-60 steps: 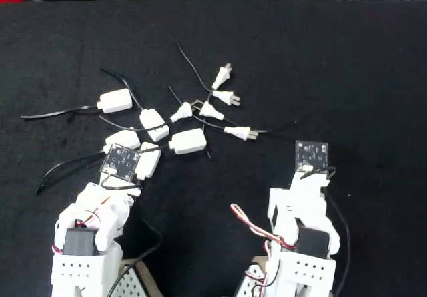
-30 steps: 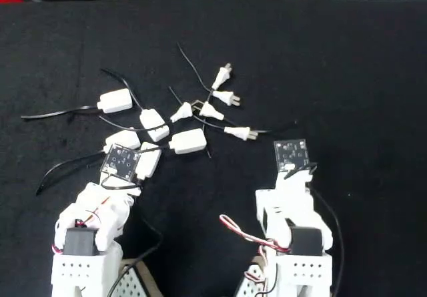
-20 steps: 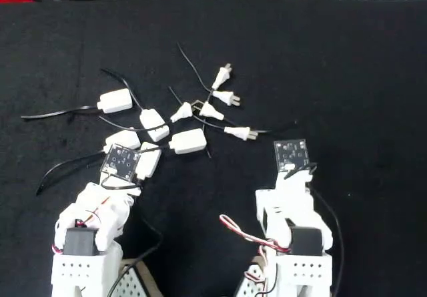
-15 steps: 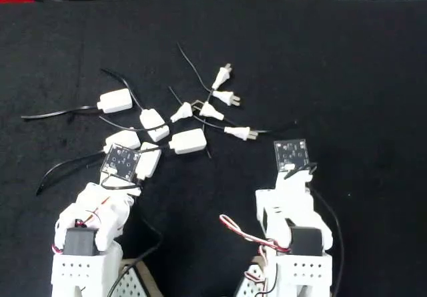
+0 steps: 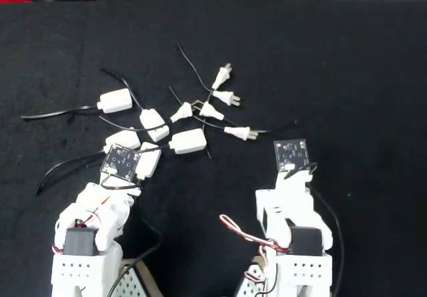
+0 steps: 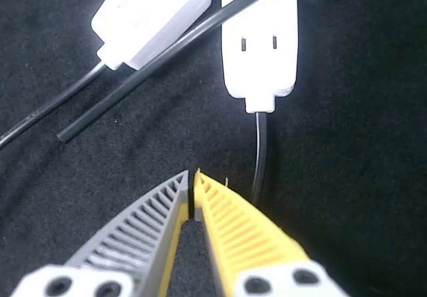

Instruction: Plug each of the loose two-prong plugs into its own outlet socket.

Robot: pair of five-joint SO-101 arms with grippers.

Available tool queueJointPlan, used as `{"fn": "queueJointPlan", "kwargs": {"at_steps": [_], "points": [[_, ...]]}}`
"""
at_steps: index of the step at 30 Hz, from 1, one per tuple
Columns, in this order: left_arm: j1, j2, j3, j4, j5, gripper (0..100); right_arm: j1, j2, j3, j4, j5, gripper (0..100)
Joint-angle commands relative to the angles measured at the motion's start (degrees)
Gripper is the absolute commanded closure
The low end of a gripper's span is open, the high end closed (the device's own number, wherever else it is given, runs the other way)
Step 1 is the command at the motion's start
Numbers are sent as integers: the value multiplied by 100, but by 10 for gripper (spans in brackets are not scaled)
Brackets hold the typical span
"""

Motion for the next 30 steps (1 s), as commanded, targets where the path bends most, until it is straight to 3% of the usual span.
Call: {"fn": "queueJointPlan", "kwargs": {"at_steps": [1,24,30], "points": [[57,-18,101,26,18,970,-62,-163,-13,-18,18,985],[57,-18,101,26,18,970,-79,-171,-13,-35,18,985],[57,-18,101,26,18,970,-53,-171,-13,-527,9,985]]}}
